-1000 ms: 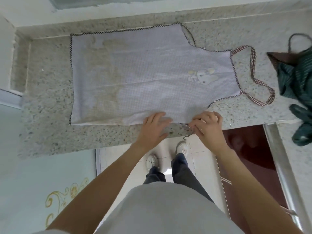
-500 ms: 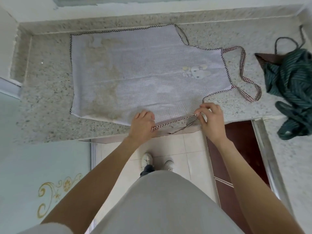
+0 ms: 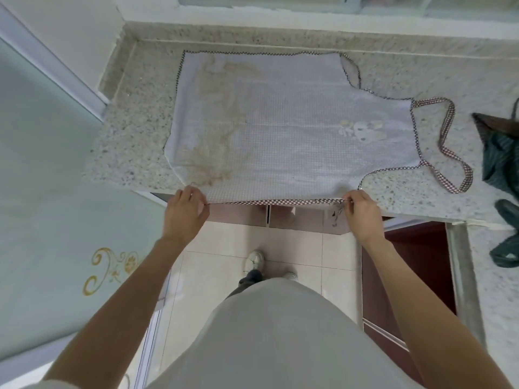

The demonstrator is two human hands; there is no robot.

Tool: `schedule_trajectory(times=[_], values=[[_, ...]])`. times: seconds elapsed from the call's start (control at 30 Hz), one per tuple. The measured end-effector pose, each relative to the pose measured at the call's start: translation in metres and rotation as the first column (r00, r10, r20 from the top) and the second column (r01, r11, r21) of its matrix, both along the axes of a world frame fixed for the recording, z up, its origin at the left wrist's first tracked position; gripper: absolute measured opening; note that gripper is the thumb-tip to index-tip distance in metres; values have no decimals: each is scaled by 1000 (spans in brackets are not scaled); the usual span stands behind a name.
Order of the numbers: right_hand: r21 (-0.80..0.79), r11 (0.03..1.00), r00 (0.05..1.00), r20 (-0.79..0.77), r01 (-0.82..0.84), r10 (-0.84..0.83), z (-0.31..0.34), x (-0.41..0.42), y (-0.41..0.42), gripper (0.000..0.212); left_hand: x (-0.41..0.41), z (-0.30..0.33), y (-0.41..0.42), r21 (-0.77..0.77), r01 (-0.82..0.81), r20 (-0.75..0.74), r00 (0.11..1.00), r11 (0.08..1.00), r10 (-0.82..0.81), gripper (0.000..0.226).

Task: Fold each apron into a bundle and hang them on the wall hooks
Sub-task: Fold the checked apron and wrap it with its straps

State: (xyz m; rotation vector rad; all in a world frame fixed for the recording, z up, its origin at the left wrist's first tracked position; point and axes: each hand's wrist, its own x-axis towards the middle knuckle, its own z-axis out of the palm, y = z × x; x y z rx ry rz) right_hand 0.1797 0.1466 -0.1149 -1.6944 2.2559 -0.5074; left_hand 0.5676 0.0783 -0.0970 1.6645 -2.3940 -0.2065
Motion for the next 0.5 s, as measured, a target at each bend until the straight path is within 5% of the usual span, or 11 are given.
schedule_trajectory(times=[0.1, 0.27, 0.5], values=[[-24, 999, 999, 42, 22, -21, 1, 7, 0, 10, -1, 11, 9, 52, -88, -237, 966, 995, 98, 11], [-45, 999, 999, 43, -29, 31, 1, 1, 4, 14, -5, 8, 7, 360, -128, -458, 839, 924, 294, 6], [-122, 989, 994, 58, -80, 88, 8, -12, 11, 23, 17, 10, -1, 492, 26, -205, 975, 870, 87, 13]])
